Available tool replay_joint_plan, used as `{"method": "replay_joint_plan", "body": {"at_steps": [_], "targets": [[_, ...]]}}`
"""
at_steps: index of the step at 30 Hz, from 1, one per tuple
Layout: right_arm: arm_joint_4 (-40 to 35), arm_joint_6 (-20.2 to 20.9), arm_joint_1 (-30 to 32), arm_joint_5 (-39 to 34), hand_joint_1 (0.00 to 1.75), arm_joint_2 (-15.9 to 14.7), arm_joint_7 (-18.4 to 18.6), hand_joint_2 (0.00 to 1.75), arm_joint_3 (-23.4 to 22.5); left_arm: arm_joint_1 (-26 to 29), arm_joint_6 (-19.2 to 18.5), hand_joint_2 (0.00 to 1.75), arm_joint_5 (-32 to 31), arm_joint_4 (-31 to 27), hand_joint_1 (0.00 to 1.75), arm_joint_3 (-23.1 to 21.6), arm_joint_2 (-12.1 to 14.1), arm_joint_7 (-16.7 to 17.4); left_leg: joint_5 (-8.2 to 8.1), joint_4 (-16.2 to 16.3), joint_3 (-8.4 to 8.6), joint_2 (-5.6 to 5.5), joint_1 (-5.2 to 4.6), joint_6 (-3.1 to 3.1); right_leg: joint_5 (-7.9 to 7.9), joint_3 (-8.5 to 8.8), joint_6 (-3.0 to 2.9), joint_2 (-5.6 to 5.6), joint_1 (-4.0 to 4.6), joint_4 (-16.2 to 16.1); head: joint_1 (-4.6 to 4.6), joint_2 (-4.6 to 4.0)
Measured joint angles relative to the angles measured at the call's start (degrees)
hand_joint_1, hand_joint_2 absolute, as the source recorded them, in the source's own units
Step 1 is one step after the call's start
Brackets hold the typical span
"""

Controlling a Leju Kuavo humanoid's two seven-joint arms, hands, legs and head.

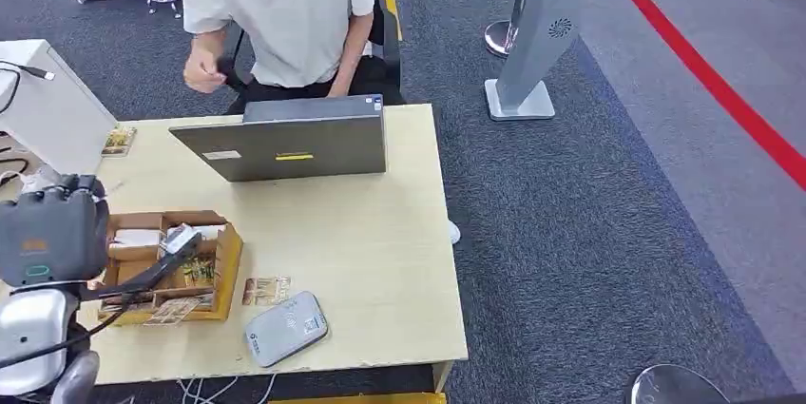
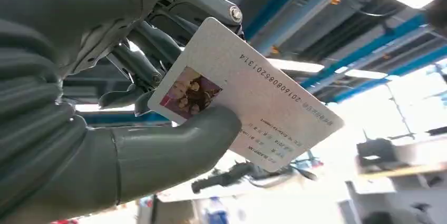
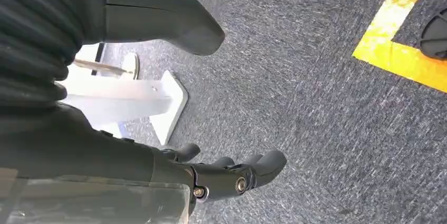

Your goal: Pass the card to the sensor for recognition and then transmit it.

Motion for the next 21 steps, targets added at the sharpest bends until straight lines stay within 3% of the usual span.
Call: {"method": "replay_joint_plan", "body": {"at_steps": [8,16,17,21], "targets": [[-0.02,0.09,-0.01,0.66,0.0,0.0,-0.02,1.75,-0.46,-0.26,-0.39,1.75,0.0,1.29,1.75,1.99,2.64,0.55,0.0,0.0,-0.02,0.0,-0.01,0.0,0.0,0.0,0.0,-0.01,-0.01,-0.01,0.0,0.0],[-0.04,0.09,-0.06,1.33,0.0,0.0,-0.09,1.75,-0.81,-0.24,-0.13,1.75,0.0,2.86,1.75,1.99,2.97,0.85,0.0,0.0,-0.02,-0.01,-0.01,0.0,0.0,0.0,0.0,-0.01,-0.01,-0.02,-0.02,0.0],[-0.04,0.09,-0.07,1.38,0.0,0.0,-0.09,1.75,-0.81,-0.24,-0.17,1.75,0.0,2.93,0.0,1.99,2.97,0.77,0.0,0.0,-0.02,-0.01,-0.01,0.0,0.0,0.0,0.0,-0.01,-0.01,-0.02,0.02,0.0],[-0.04,0.09,-0.11,1.49,0.0,0.0,-0.09,1.75,-0.9,-0.2,-0.92,1.75,0.0,3.04,0.0,2.03,2.82,-0.96,0.0,0.0,-0.03,-0.01,-0.01,0.0,0.0,0.0,0.0,-0.01,-0.01,-0.02,0.0,0.0]]}}
